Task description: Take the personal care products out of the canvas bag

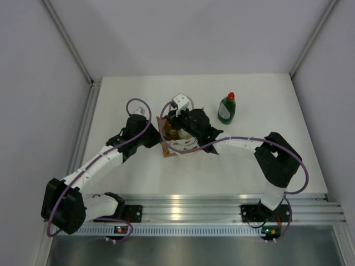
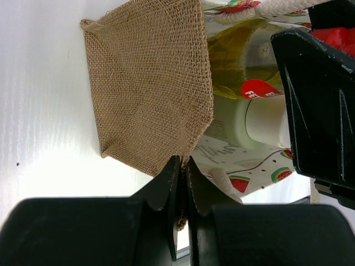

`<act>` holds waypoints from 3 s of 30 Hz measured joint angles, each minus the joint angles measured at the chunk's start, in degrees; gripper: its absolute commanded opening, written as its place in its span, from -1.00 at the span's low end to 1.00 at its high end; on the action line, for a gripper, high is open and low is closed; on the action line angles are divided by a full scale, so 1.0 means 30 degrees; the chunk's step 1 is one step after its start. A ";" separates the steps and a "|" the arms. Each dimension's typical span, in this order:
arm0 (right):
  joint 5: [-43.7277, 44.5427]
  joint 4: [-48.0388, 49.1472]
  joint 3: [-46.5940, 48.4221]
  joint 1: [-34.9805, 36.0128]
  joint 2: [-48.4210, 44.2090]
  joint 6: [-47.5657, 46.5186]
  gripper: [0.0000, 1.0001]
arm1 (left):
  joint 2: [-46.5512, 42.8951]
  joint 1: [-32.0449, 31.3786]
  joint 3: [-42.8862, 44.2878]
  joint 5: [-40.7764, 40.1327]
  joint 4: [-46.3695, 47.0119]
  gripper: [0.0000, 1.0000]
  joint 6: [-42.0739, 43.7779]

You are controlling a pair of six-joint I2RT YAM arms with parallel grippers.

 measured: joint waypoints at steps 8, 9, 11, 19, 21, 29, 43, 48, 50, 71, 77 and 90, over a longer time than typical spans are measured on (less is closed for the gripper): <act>-0.0080 -0.1384 0.0000 0.0007 -0.0823 -0.0066 -1.00 | 0.0000 0.0000 0.0000 0.0000 0.0000 -0.85 -0.0007; -0.0095 -0.1472 0.0000 0.0007 -0.0954 -0.0066 -1.00 | 0.0000 0.0000 0.0000 0.0000 0.0000 -0.85 -0.0007; -0.0124 -0.1683 0.0000 0.0007 -0.1311 -0.0073 -1.00 | 0.0000 0.0000 0.0000 0.0000 0.0000 -0.85 -0.0007; -0.0168 -0.2470 0.0787 0.0007 -0.2404 -0.0386 -1.00 | -0.0007 0.0000 0.0000 -0.0007 0.0000 -0.84 -0.0015; -0.0182 -0.2914 0.1370 0.0007 -0.2448 -0.0437 -1.00 | -0.0007 0.0000 0.0000 -0.0007 0.0000 -0.84 -0.0007; -0.0197 -0.5668 0.4452 0.0007 -0.2754 -0.0568 -1.00 | -0.0044 0.0000 0.0000 -0.0058 -0.0015 -0.83 -0.0007; -0.0197 -0.8320 0.6018 -0.0321 -0.5610 -0.0481 -1.00 | -0.0182 0.0000 0.0000 -0.0080 -0.0153 -0.84 0.0000; -0.0015 -0.9289 0.6018 -0.1297 -0.6659 -0.0131 -1.00 | -0.0386 -0.0007 -0.0117 -0.0073 -0.0197 -0.83 0.0000; 0.0168 -0.9551 0.6018 -0.1872 -0.7045 0.0124 -1.00 | -0.0437 0.0000 -0.0138 -0.0073 -0.0211 -0.83 0.0000; 0.3359 -1.0921 0.0947 -1.0098 -1.1956 0.1392 -1.00 | -0.0510 0.0000 -0.0153 -0.0066 -0.0284 -0.84 0.0000; 0.3534 -1.0251 -0.1231 -1.2342 -1.2036 0.2164 -1.00 | -0.0510 0.0000 -0.0146 -0.0058 -0.0284 -0.84 0.0007; 0.2353 -0.4014 -0.4444 -1.4003 -0.9107 0.1778 -1.00 | -0.0510 0.0000 -0.0146 0.0007 -0.0284 -0.83 0.0095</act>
